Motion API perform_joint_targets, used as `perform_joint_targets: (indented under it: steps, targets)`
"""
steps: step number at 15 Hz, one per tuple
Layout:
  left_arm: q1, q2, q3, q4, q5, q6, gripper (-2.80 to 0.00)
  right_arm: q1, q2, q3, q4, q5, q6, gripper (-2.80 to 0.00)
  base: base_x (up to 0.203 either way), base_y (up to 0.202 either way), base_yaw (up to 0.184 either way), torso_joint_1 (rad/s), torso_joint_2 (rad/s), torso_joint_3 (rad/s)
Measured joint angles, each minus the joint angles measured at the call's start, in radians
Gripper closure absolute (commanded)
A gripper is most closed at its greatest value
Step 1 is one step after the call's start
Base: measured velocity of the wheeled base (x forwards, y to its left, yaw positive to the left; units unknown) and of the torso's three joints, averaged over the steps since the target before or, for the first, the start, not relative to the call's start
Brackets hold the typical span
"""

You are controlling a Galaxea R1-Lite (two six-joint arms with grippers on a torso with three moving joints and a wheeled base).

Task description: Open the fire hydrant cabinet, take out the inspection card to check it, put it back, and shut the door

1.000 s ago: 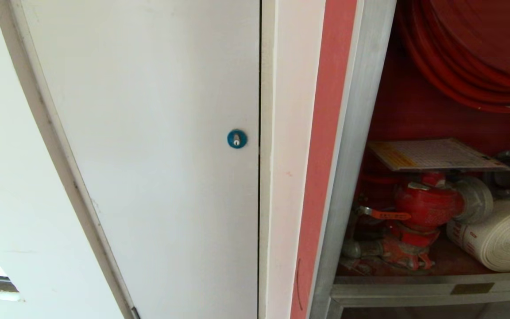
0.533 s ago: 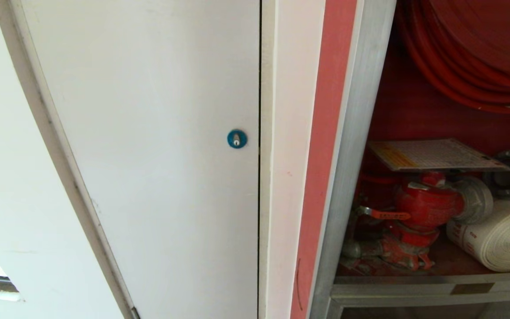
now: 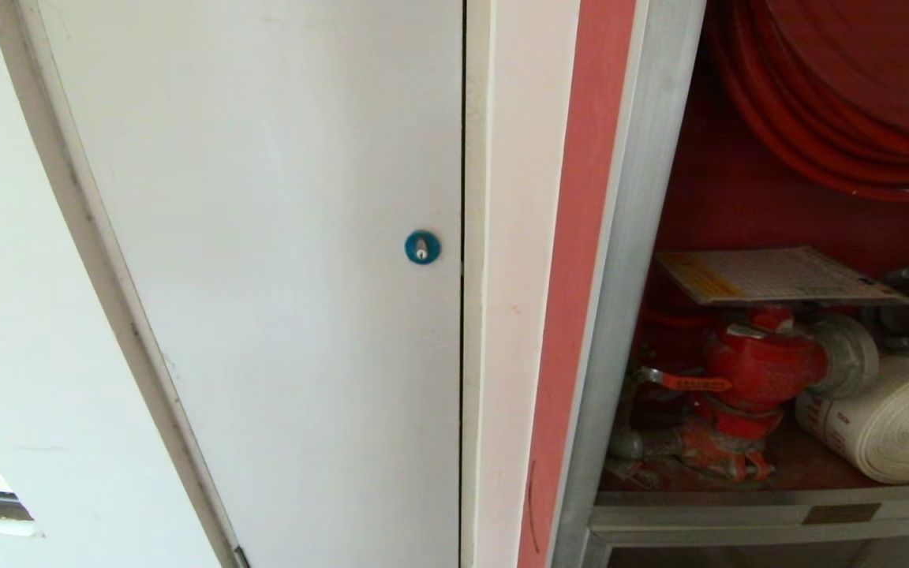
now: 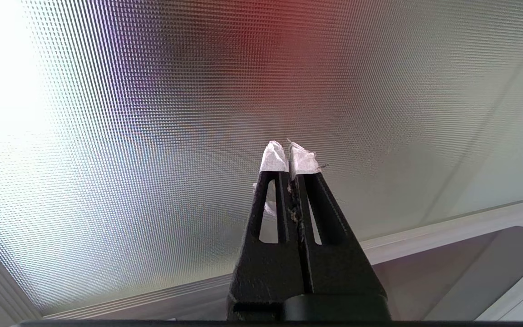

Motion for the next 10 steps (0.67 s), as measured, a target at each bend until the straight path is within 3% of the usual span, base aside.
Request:
perform_joint_targets:
  steps: [10]
  targets:
    - [0.000, 0.000, 0.000, 0.003, -0.007, 0.009, 0.00, 0.000, 0.000, 0.000, 0.000, 0.000, 0.000, 0.00, 0.000, 0.000, 0.000, 0.000, 0.00, 0.000]
